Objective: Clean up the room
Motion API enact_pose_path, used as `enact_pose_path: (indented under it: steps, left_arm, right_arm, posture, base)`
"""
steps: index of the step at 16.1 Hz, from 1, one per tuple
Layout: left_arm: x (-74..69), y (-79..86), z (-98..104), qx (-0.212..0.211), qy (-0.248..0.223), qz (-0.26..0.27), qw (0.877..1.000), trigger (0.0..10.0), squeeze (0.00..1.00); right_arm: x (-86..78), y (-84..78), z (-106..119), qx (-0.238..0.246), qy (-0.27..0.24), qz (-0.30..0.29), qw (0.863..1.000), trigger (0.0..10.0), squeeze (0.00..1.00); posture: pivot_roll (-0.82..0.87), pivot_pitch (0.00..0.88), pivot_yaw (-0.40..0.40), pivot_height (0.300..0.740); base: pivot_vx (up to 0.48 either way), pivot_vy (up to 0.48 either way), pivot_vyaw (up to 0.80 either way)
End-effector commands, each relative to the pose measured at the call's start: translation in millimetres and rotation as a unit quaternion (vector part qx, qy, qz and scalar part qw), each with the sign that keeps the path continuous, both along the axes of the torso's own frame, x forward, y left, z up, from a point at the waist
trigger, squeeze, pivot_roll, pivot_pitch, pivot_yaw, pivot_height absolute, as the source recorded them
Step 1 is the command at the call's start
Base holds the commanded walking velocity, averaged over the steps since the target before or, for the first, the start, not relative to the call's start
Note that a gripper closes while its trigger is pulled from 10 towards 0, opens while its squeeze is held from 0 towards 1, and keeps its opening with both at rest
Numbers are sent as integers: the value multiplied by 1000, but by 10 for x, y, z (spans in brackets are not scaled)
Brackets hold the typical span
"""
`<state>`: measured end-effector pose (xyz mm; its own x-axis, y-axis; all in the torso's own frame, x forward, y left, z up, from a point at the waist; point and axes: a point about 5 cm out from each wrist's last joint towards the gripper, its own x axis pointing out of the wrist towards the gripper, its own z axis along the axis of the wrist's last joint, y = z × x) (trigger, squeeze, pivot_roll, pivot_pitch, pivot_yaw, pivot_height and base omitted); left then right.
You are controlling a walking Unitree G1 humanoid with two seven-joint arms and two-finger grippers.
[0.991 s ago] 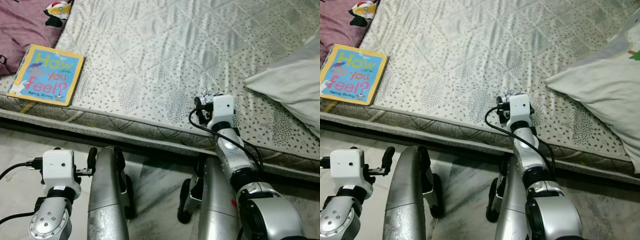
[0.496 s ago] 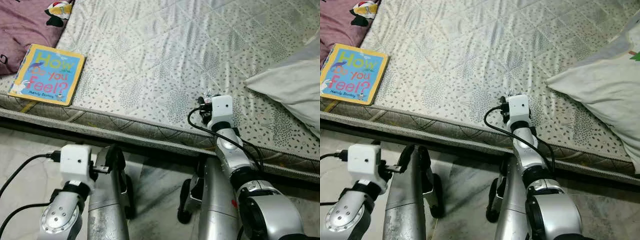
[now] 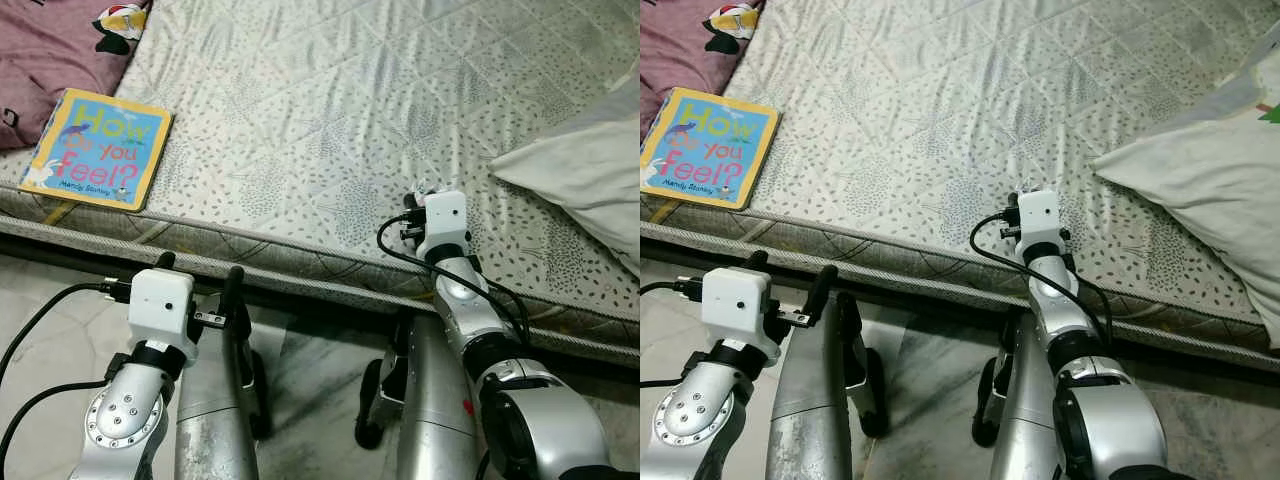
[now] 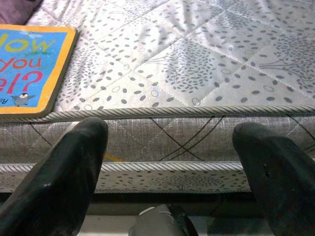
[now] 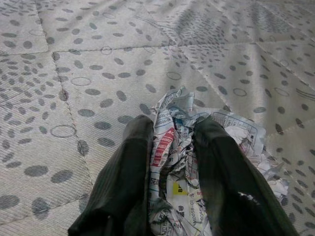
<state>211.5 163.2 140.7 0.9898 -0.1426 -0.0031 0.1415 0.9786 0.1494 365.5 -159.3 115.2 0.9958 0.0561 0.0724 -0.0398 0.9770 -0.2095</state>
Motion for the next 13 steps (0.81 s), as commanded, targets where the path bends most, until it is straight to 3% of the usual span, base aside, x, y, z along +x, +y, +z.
enact_pose_path:
  steps: [1, 8, 13]
  left_arm:
    - [-22, 9, -80, 5, 15, 1, 1000, 10000, 0]
    - [122, -58, -75, 10, -10, -15, 1000, 10000, 0]
    - [266, -161, -132, 2, -19, -37, 999, 10000, 0]
  right_arm:
    - [-75, -77, -185, 0, 38, -17, 999, 0, 0]
    - [-59, -165, -140, 0, 31, -22, 999, 0, 0]
    - [-132, -222, -133, 19, 27, 38, 999, 0, 0]
  posture:
    - [191, 321, -23, 532]
    - [153, 258, -19, 532]
    - [80, 189, -2, 532]
  base:
    - [0, 0, 0]
    - [0, 0, 0]
    - [0, 0, 0]
